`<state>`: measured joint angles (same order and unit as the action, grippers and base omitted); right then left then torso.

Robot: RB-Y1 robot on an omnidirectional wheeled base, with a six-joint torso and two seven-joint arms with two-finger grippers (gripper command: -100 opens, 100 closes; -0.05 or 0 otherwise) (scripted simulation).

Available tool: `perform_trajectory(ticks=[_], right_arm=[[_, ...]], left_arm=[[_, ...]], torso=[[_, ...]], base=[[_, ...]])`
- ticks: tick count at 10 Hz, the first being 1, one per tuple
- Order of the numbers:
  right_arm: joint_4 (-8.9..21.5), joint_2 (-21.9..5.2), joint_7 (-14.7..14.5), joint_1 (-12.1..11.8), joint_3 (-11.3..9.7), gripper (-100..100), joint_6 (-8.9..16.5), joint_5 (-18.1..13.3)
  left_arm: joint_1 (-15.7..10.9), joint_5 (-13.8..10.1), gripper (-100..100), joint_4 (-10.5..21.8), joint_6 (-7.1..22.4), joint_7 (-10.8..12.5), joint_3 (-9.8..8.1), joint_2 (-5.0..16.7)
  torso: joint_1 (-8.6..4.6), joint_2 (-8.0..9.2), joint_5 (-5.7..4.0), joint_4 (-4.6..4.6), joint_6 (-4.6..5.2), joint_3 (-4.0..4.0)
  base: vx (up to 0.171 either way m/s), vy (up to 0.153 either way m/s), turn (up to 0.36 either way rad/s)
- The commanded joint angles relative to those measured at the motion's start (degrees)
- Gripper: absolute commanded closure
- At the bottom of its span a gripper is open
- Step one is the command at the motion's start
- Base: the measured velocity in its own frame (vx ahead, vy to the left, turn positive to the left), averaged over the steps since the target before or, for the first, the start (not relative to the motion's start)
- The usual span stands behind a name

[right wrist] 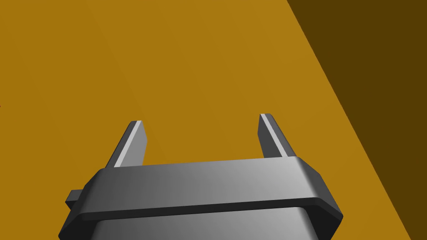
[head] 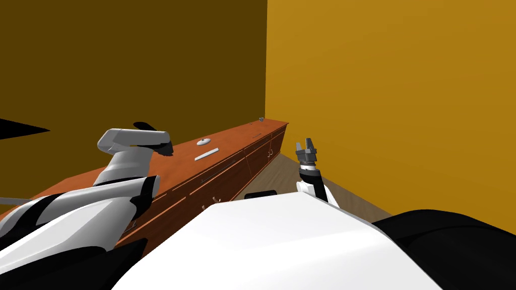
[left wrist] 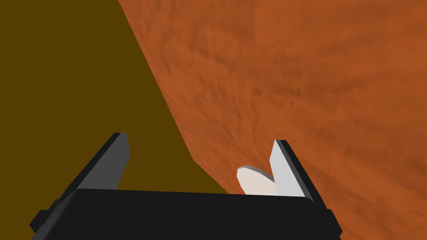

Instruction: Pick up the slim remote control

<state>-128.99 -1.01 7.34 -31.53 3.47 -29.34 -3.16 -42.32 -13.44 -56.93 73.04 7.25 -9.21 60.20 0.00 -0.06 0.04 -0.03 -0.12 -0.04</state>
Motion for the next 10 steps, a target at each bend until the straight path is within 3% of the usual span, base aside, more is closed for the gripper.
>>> perform_trajectory(ticks=[1,2,3,4,7,8,9,10], right_arm=[[0.0,0.0,0.0,0.0,0.0,0,0.0,0.0],[0.0,0.0,0.0,0.0,0.0,0,0.0,0.0],[0.0,0.0,0.0,0.0,0.0,0,0.0,0.0],[0.0,0.0,0.0,0.0,0.0,0,0.0,0.0],[0.0,0.0,0.0,0.0,0.0,0,0.0,0.0],[0.0,0.0,0.0,0.0,0.0,0,0.0,0.0],[0.0,0.0,0.0,0.0,0.0,0,0.0,0.0],[0.0,0.0,0.0,0.0,0.0,0,0.0,0.0]], left_arm=[[-1.3,0.0,-100,2.4,0.6,-0.2,0.39,0.0],[-3.2,-1.6,-100,4.8,3.4,-0.1,0.16,0.9],[-3.2,-1.6,-100,5.6,4.3,-0.1,0.16,0.9],[-5.0,-3.2,-100,8.6,5.7,-0.1,-0.07,1.6],[-5.0,-3.2,-100,8.8,7.8,-0.1,-0.07,1.6],[-6.6,-4.8,-100,11.0,10.9,0.0,-0.28,2.3],[-6.6,-4.8,-100,11.8,11.0,0.0,-0.28,2.3],[-8.1,-6.3,-100,13.4,13.6,0.0,-0.47,2.7]], torso=[[0.00,0.00,0.00,0.00,0.00,0.00],[0.02,0.01,0.00,0.00,-0.01,0.00],[-0.01,-0.01,-0.01,0.00,0.04,0.00],[-0.01,-0.02,0.00,-0.01,0.01,-0.01],[0.02,-0.01,0.01,0.00,-0.02,0.00],[0.01,0.01,0.00,0.00,-0.01,0.01],[-0.01,-0.01,-0.01,0.00,0.03,-0.01],[0.00,-0.03,0.00,-0.01,0.00,-0.02]], base=[[0.000,0.000,0.000],[0.007,-0.008,-0.142],[0.009,-0.003,-0.103],[0.015,-0.005,-0.148],[0.008,-0.001,-0.015],[0.010,-0.005,-0.129],[0.014,0.000,-0.095],[0.024,-0.004,-0.140]])
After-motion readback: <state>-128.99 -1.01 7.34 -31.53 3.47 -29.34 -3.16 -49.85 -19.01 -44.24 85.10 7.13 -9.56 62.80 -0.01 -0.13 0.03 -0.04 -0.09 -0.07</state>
